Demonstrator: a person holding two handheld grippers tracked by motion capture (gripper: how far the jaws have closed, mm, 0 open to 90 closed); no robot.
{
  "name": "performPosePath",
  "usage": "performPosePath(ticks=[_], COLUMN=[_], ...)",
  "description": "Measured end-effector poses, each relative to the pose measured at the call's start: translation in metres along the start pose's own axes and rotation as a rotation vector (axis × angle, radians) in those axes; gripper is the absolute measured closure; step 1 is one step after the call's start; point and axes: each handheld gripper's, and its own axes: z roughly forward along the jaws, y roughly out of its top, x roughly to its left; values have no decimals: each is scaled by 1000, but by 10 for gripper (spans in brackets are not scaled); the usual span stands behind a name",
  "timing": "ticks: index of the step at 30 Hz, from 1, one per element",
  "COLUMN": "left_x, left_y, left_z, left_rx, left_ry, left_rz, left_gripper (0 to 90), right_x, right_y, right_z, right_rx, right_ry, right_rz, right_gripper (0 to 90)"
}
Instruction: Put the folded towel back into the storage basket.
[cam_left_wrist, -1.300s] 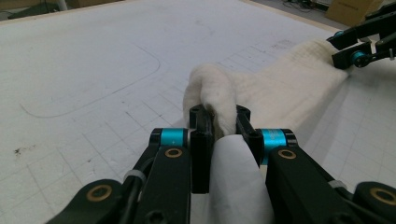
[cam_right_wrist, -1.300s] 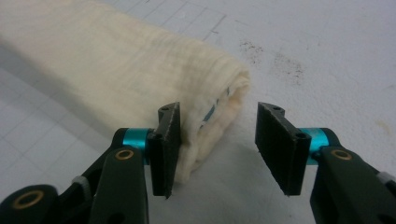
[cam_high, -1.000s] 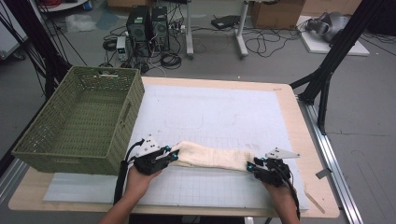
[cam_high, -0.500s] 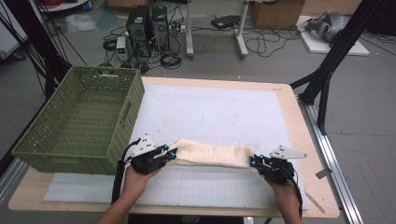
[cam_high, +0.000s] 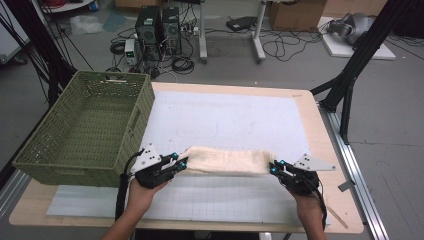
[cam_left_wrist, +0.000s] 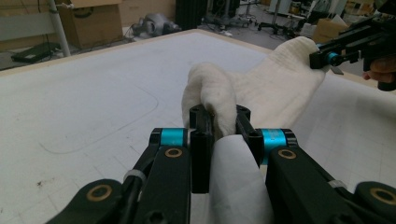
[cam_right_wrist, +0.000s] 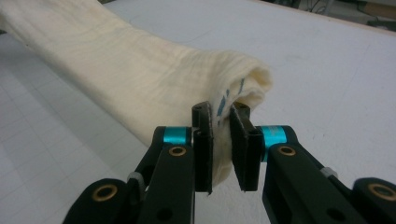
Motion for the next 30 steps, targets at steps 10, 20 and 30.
performPosePath(ticks=[10,20,30], left_x=[-4,-4,-5], left_y=[5,6,11], left_z=[-10,-18,-28], left_rx=[-19,-31,-53], left_ry=[-6,-4,4], left_rz=[44,47,54], left_gripper=[805,808,811], right_x=[-3,-2,-1], right_y=[9,17,27], right_z=[-1,3,7], right_rx=[-67,-101,-143], right_ry=[10,8,9], right_rz=[-6,-27,-39], right_gripper=[802,803,805])
